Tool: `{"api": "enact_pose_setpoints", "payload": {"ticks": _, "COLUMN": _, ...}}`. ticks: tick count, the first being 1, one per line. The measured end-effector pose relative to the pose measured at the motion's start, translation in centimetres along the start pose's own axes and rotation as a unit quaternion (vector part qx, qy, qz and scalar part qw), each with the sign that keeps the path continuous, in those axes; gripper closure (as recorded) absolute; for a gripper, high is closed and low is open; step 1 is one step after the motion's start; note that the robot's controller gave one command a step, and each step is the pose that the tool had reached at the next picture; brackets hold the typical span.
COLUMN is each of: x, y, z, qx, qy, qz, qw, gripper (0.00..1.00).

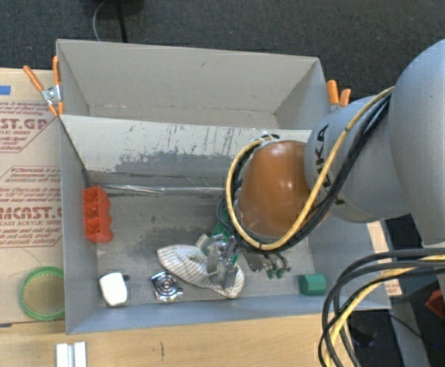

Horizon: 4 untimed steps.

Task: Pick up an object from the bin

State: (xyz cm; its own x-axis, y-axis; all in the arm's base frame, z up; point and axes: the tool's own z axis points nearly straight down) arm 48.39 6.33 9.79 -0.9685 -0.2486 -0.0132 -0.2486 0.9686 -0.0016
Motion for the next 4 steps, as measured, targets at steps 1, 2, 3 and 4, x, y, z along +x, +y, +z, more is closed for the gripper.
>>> {"api": "enact_pose_setpoints", "payload": {"ticks": 1, "x": 0.3, "y": -0.1, "z": -4.6, "qx": -0.001, "qy": 0.0039, "qz": -0.013, "qw": 0.9999, "gripper": 1.00}}
{"api": "enact_pose_setpoints", "payload": {"ticks": 2, "x": -0.9, "y": 0.3, "z": 3.0, "qx": -0.001, "qy": 0.0000, "qz": -0.008, "qw": 1.0000, "gripper": 0.00}}
{"api": "enact_pose_setpoints", "payload": {"ticks": 3, "x": -1.0, "y": 0.2, "z": 2.7, "qx": -0.001, "qy": -0.0024, "qz": -0.008, "qw": 1.0000, "gripper": 1.00}}
{"api": "enact_pose_setpoints", "payload": {"ticks": 4, "x": -0.9, "y": 0.2, "z": 2.8, "qx": -0.001, "qy": -0.0005, "qz": -0.008, "qw": 1.0000, "gripper": 0.00}}
